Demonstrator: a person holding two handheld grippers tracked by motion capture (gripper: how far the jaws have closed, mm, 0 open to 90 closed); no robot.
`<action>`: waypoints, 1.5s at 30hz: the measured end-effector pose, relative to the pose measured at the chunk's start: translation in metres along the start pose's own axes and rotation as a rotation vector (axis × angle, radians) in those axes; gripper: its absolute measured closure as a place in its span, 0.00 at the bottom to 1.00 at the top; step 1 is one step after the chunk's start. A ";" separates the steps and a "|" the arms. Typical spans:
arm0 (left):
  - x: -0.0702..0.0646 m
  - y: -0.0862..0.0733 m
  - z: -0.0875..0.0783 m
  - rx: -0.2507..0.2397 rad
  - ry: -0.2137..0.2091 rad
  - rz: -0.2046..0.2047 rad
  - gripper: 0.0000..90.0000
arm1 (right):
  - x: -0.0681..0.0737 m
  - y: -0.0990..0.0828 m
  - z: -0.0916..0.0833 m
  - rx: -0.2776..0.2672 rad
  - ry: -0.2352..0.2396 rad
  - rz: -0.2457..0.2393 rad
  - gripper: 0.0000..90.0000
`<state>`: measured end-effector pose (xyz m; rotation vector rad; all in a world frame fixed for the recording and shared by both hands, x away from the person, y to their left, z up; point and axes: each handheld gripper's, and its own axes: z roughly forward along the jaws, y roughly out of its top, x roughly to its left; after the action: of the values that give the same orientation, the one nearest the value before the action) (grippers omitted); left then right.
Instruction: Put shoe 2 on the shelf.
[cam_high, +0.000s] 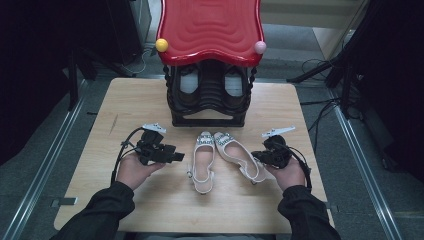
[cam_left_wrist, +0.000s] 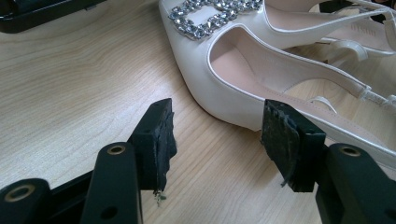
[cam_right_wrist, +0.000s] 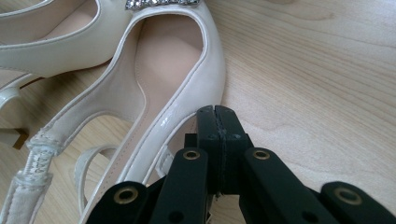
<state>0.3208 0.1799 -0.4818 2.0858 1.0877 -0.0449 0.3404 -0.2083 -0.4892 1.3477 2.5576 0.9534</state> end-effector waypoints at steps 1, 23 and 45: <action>0.000 0.000 0.000 0.001 0.000 0.000 0.50 | 0.001 0.000 0.000 0.001 -0.001 0.001 1.00; -0.002 0.001 0.003 0.003 0.000 0.002 0.50 | 0.025 -0.001 0.006 0.032 0.064 -0.016 1.00; -0.005 0.004 0.026 0.033 -0.047 -0.023 1.00 | 0.012 0.003 0.025 0.036 -0.006 0.016 1.00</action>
<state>0.3279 0.1587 -0.4959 2.0912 1.0886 -0.1235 0.3445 -0.1856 -0.5051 1.3806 2.5757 0.9081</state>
